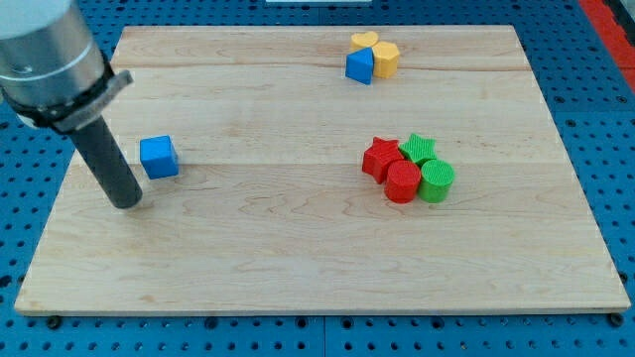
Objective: Push the blue cube towards blue triangle
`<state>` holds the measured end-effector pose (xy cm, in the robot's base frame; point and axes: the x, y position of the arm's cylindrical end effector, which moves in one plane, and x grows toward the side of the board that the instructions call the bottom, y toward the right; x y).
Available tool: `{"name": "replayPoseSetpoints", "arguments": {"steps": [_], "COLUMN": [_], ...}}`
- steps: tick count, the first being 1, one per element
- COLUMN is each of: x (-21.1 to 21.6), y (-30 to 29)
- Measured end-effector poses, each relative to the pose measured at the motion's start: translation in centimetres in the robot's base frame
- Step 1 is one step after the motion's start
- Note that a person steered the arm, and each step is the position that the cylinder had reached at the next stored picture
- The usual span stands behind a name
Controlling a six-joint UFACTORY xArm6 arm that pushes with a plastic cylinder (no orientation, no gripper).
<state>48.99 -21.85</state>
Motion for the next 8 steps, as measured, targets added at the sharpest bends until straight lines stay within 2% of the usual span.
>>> {"name": "replayPoseSetpoints", "arguments": {"steps": [2, 5, 6, 8], "x": [-4.3, -6.6, -7.4, -12.2], "y": [1.3, 5.5, 9.3, 22.3]}}
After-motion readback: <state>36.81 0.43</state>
